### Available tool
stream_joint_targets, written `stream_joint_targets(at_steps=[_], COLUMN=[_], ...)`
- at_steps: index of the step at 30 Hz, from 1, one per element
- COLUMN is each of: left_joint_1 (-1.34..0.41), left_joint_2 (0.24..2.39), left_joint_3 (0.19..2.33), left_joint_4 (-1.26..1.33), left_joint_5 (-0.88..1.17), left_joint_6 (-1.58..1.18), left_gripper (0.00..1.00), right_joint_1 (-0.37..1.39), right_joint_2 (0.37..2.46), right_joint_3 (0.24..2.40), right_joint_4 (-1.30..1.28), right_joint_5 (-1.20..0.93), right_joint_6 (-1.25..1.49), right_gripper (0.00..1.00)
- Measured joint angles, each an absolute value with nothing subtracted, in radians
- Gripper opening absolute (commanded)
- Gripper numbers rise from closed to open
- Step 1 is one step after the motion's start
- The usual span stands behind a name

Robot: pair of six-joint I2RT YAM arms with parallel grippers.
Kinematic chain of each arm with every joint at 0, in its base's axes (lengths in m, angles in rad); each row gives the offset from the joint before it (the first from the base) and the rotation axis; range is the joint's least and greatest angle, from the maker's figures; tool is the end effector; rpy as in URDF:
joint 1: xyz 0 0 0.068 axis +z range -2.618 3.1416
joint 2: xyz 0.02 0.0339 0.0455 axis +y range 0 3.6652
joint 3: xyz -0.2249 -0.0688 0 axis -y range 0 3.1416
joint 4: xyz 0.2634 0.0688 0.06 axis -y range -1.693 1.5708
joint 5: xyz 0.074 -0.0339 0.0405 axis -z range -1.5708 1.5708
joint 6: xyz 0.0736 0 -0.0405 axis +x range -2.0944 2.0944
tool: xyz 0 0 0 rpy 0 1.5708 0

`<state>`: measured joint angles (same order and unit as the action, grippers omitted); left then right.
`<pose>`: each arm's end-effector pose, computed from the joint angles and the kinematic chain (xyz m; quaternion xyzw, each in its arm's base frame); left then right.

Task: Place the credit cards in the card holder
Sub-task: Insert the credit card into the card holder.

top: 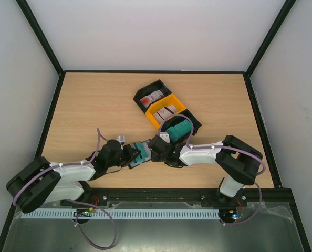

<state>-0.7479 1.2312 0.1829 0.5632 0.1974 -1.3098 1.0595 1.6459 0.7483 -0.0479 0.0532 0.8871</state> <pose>0.1792 -0.1859 0.0591 -0.1873 0.8328 -0.4839 0.1929 0.1670 0.2897 0.0497 -0.0737 0.9484 0.2400 0.1939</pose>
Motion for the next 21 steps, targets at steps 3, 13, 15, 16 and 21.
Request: stream_joint_targets(at_steps=[3,13,15,16,21], left_joint_1=[-0.748,-0.772,-0.775,-0.775,-0.776], left_joint_2=[1.201,1.258,1.278,1.291,1.352], left_joint_3=[0.182,0.149,0.149,0.149,0.15], left_joint_4=[0.553,0.567,0.601,0.617,0.694], left_joint_5=[0.18,0.155,0.156,0.157,0.16], left_joint_6=[-1.312,-1.375,-1.386,-1.391,-1.403], left_gripper=[0.03,0.03,0.03,0.03,0.03], right_joint_1=[1.06,1.06,1.06,1.06,1.06], right_joint_2=[1.646,1.649,1.649,1.649,1.649], right_joint_3=[0.748,0.748,0.748,0.748,0.748], right_joint_4=[-0.047,-0.046,-0.044,-0.044,-0.043], right_joint_5=[0.053,0.053,0.053,0.053,0.052], right_joint_6=[0.888,0.899,0.902,0.903,0.905], right_gripper=[0.14,0.14,0.14,0.14,0.14])
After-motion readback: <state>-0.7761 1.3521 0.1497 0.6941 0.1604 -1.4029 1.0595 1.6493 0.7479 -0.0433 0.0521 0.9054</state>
